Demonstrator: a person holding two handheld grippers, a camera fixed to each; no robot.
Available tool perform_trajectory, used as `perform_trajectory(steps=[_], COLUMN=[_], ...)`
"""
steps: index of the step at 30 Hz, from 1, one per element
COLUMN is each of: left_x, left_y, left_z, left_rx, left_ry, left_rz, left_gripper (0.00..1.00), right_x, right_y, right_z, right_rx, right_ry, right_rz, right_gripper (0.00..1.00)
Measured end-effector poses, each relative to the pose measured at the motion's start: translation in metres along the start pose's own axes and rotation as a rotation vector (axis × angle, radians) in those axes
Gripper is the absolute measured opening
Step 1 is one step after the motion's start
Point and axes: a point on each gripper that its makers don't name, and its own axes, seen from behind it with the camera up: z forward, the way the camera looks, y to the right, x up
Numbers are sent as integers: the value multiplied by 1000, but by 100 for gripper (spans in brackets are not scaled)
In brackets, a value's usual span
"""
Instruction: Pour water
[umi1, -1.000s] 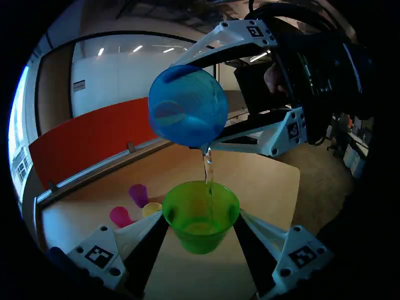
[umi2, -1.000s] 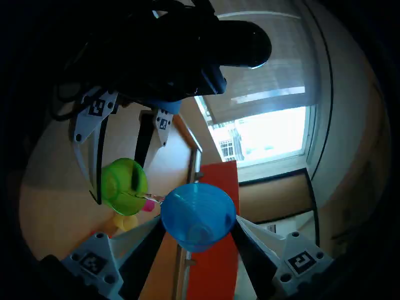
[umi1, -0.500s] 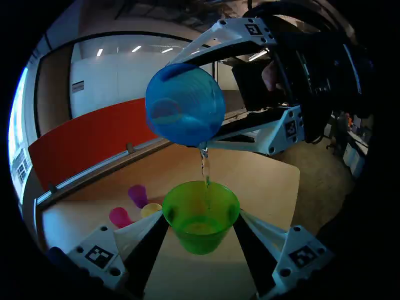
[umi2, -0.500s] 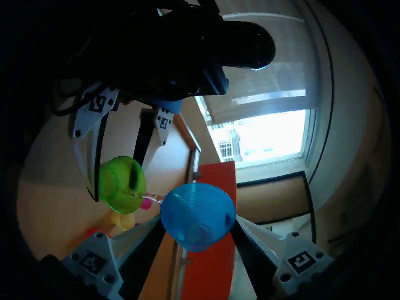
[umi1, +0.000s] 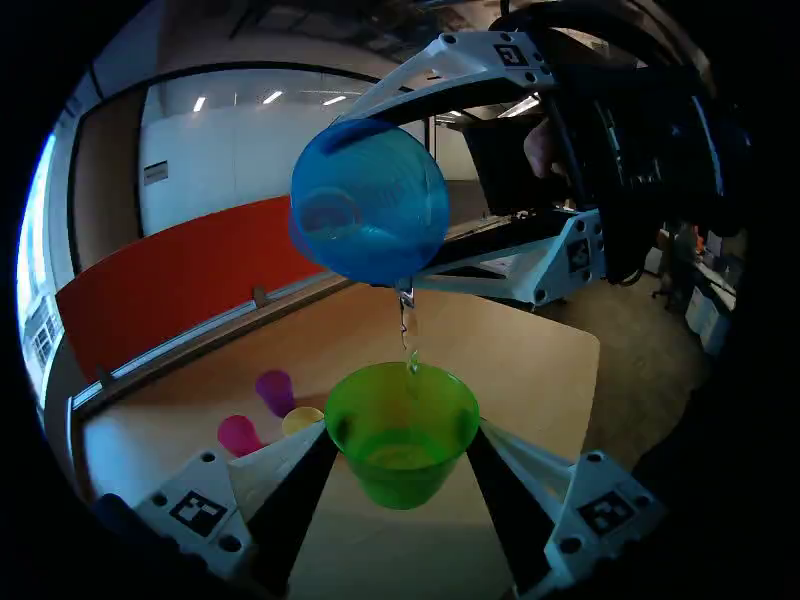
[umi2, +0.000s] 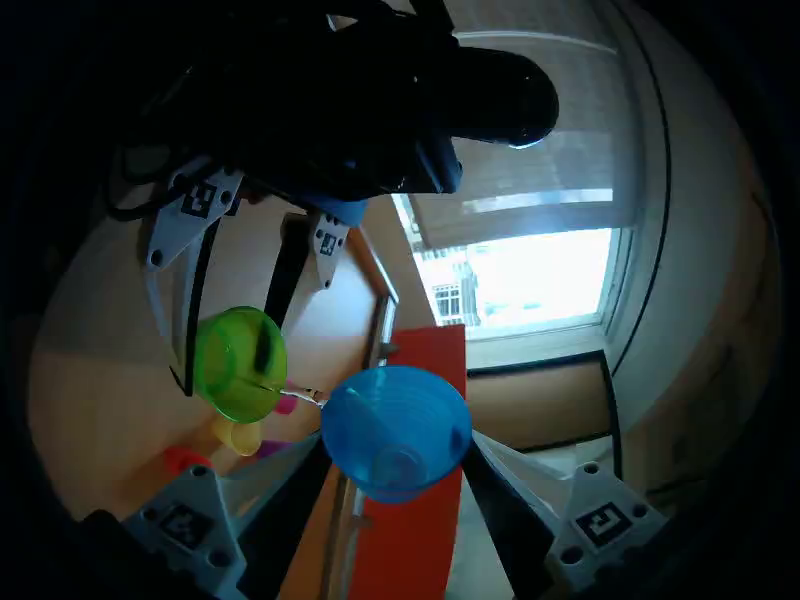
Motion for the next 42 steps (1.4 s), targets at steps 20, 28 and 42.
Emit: perform_trajectory(steps=[20, 28, 42], left_x=[2, 1, 0], left_y=[-2, -3, -6], left_z=[2, 3, 3], left_rx=[-2, 0, 4], left_ry=[0, -1, -2], left_rz=[-5, -9, -11], left_gripper=[85, 85, 85], right_x=[2, 0, -3], right_y=[2, 4, 6], right_z=[0, 1, 1], right_rx=[-10, -15, -20], right_ry=[8, 8, 6], right_rz=[-27, -55, -84], right_gripper=[89, 89, 89])
